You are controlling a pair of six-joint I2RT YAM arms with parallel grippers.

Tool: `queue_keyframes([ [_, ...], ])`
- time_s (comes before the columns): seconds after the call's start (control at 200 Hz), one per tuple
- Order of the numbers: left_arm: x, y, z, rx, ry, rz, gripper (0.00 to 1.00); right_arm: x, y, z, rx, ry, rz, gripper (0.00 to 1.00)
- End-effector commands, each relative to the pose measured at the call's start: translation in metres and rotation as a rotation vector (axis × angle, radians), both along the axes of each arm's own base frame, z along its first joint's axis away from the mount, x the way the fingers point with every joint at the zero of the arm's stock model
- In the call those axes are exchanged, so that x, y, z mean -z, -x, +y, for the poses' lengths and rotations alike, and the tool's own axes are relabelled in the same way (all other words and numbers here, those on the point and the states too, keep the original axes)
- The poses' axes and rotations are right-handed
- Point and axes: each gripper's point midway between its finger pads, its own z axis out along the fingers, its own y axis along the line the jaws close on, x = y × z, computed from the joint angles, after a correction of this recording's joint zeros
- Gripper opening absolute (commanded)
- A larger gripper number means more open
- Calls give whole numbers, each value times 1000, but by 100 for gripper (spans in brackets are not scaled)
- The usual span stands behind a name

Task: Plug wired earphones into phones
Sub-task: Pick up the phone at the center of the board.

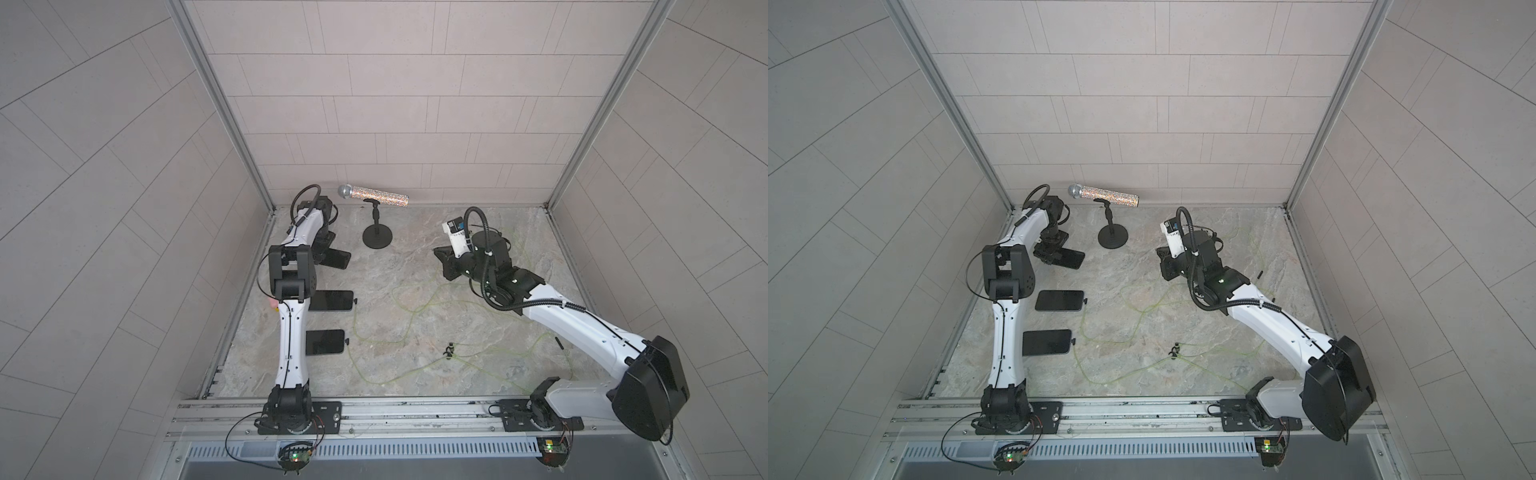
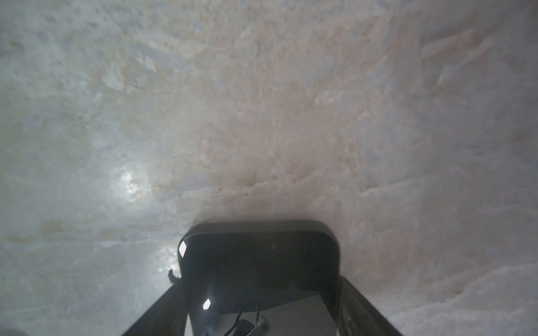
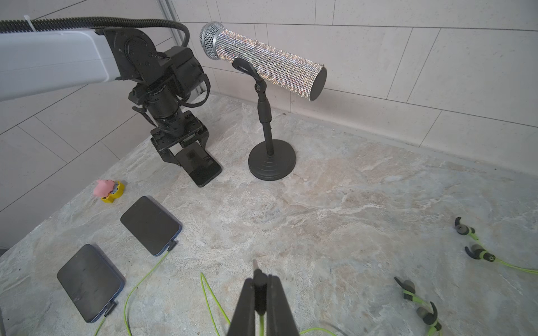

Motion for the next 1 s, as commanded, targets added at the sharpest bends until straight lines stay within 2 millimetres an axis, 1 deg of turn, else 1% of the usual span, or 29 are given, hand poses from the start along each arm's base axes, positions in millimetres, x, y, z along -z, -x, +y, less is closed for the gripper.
queue_keyframes([
  [0.0, 12, 47, 4, -26, 30, 140, 79, -9, 3, -6, 8, 6, -29, 0],
  [0.065, 12, 58, 6, -39, 32, 142, 79, -9, 3, -4, 1, 0, -26, 0],
  [0.165, 12, 66, 8, -48, 25, 118, 80, -7, 3, -2, -7, -8, -22, 0],
  [0.21, 13, 68, 9, -51, 23, 113, 80, -7, 3, 0, -10, -14, -19, 0],
  [0.365, 20, 67, 5, -56, 46, 123, 88, -4, 1, 1, -13, -4, -9, 0],
  [0.445, 22, 67, 3, -64, 54, 122, 90, -1, 1, 0, -10, 2, -6, 0],
  [0.505, 23, 65, 1, -66, 63, 109, 90, -2, 1, 1, -14, 1, -6, 0],
  [0.741, 31, 71, -11, -77, 95, 126, 89, 0, 1, 7, -28, -14, 3, 0],
  [0.906, 37, 86, -18, -96, 108, 161, 87, 0, 2, 9, -31, -14, 4, 0],
  [0.996, 40, 88, -20, -97, 115, 151, 87, 0, 2, 12, -36, -18, 3, 0],
])
